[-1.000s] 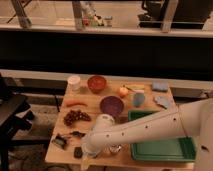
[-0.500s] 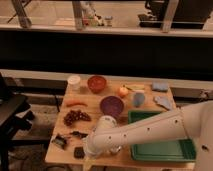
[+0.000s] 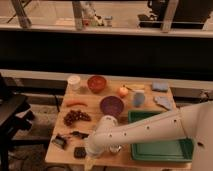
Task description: Place eraser in metal cup
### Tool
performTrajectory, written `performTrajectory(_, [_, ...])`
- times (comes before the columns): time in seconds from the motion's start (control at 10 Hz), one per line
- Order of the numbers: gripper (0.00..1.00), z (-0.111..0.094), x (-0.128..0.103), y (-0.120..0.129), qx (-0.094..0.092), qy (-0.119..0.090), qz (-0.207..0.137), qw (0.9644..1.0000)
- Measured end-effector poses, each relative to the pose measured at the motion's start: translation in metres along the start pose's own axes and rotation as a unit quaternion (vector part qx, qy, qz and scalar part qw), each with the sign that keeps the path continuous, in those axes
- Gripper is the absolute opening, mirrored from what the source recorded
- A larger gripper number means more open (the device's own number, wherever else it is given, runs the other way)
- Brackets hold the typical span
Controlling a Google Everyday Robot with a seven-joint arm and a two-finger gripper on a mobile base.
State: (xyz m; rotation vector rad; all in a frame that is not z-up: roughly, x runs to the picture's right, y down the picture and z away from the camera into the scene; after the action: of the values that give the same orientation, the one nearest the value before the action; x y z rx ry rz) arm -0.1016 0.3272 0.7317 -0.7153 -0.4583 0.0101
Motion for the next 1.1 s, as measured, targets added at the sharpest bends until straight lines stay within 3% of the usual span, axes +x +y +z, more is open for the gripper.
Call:
performTrajectory(0.7, [0.79, 0.0059, 0.0098, -0.0009, -0.007, 0.006, 0.010, 0.9999])
performTrajectory(1.1, [0.53, 0.0027, 0.0109, -0.0010, 0.002, 0.007, 0.013, 0.9999])
